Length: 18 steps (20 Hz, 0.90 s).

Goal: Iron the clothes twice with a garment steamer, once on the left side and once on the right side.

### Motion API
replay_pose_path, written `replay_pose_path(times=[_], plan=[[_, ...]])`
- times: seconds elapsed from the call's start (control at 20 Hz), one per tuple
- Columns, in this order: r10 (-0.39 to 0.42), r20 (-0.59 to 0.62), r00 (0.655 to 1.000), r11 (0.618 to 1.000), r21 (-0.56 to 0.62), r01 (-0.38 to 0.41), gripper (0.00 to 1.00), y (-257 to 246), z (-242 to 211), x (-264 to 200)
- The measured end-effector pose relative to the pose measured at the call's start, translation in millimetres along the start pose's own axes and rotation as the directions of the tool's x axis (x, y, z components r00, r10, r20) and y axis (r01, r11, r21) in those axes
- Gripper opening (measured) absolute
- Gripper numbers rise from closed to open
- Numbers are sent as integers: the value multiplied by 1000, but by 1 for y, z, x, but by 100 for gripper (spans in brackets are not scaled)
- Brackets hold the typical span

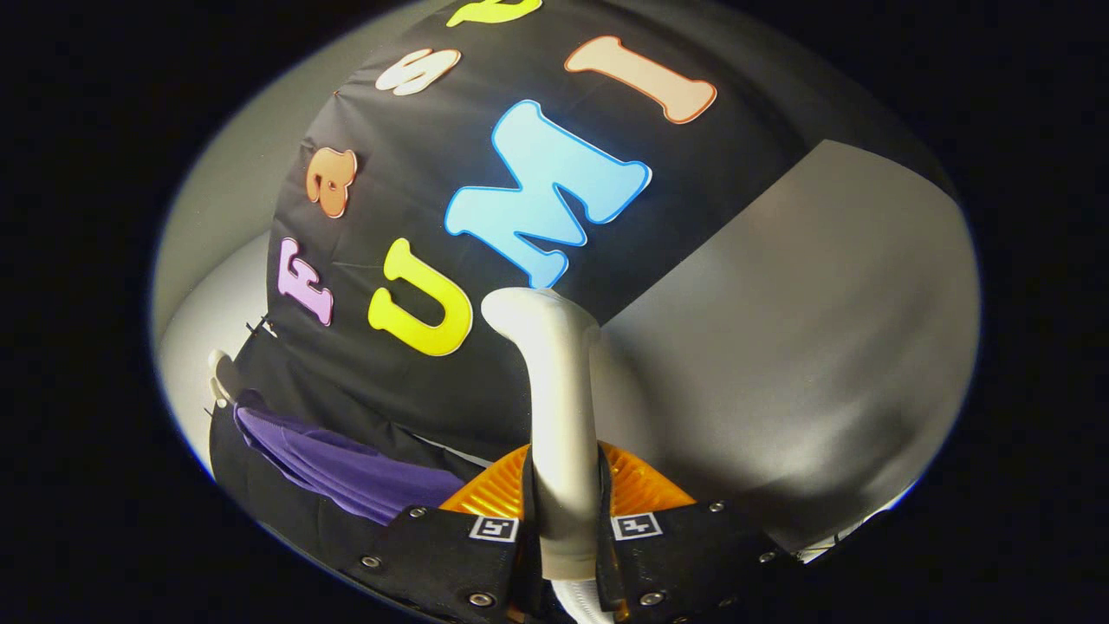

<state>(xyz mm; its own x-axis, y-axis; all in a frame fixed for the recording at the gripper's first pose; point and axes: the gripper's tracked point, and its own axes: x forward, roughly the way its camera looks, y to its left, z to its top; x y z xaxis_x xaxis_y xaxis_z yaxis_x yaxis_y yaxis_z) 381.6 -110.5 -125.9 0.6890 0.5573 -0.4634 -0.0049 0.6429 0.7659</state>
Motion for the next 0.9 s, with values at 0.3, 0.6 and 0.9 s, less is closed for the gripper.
replay_pose_path(times=[0.3, 0.6, 0.9], plan=[[-17, 77, 997, 986, -164, 29, 24, 60, -67, -58], [-62, 303, 951, 966, -221, 134, 24, 103, -106, -111], [-22, 417, 909, 889, -408, 209, 24, 162, -152, -122]])
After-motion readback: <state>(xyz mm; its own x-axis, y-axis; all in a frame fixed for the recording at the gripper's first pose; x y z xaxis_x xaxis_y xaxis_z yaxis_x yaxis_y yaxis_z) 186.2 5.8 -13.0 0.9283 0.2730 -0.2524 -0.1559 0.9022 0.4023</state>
